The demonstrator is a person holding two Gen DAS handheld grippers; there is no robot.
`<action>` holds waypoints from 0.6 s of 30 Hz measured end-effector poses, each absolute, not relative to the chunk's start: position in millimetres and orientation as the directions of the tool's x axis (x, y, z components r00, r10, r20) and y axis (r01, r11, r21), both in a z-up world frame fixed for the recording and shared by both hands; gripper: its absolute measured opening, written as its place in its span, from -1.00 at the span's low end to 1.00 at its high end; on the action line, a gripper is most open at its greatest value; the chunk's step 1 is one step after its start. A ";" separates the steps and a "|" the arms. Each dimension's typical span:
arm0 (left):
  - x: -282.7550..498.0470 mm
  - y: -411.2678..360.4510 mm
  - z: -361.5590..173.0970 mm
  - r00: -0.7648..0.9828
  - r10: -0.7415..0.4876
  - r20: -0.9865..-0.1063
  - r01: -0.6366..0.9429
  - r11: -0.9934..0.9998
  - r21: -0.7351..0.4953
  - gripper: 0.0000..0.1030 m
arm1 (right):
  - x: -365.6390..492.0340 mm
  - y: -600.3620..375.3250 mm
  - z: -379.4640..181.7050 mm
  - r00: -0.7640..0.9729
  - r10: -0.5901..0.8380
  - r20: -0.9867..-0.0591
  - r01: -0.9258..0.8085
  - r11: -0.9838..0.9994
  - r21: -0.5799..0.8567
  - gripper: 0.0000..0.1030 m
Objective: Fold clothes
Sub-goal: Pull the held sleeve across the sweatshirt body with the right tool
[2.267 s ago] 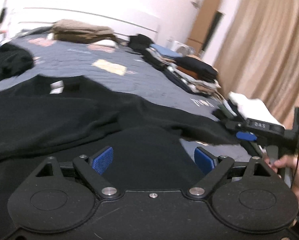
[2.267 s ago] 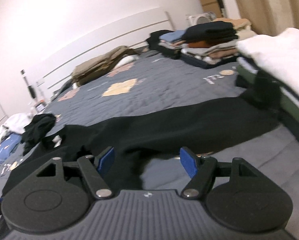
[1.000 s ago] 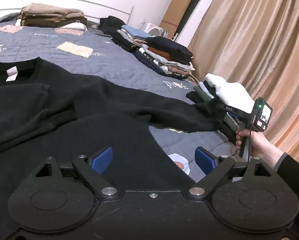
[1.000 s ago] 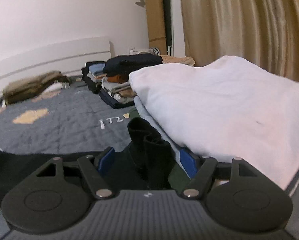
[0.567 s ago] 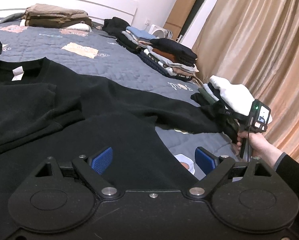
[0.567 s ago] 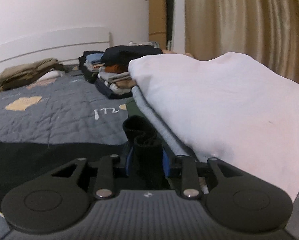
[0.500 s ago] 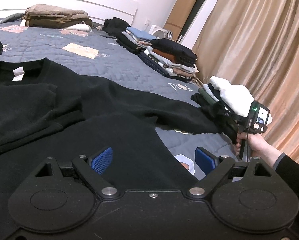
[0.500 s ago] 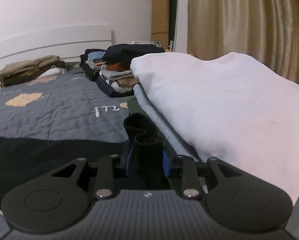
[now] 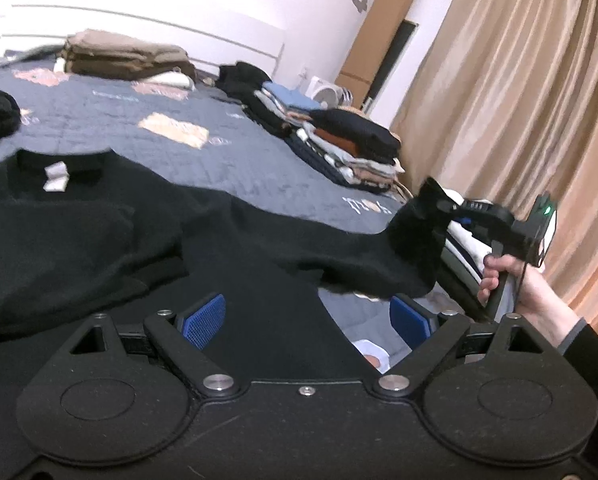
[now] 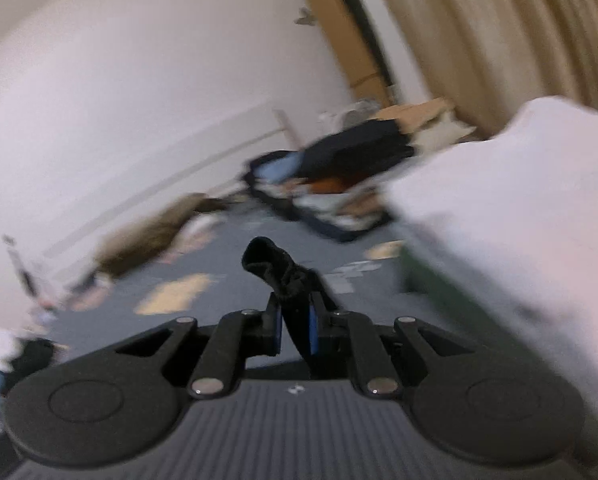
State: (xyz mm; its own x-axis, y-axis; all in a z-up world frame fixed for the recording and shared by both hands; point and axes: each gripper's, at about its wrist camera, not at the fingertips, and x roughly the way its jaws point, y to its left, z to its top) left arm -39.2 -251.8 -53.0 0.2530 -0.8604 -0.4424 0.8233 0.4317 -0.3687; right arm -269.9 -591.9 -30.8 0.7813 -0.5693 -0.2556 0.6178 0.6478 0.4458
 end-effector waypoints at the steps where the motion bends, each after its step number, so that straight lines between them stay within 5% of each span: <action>1: -38.4 -246.2 -50.9 0.265 -0.858 -0.441 0.819 0.442 -0.366 0.73 | -258.0 -580.7 -25.8 0.806 -0.538 -0.245 0.586 0.669 0.457 -0.76; 6: -30.6 -203.9 -44.6 0.351 -0.822 -0.449 0.774 0.524 -0.354 0.73 | -187.0 -510.6 -13.7 0.913 -0.335 -0.232 0.407 0.771 0.490 -0.76; 18: 0.3 -120.8 -48.2 0.509 -0.715 -0.480 0.612 0.692 -0.382 0.74 | -57.1 -331.4 -44.6 0.924 0.126 -0.361 0.064 0.881 0.469 -0.74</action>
State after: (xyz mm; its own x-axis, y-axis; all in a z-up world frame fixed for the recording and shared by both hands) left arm 0.3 -120.8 -48.2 0.5093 -0.7146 -0.4796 0.6123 0.6925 -0.3815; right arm -57.1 -331.4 -44.6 0.9239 0.1258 -0.3613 0.0635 0.8809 0.4691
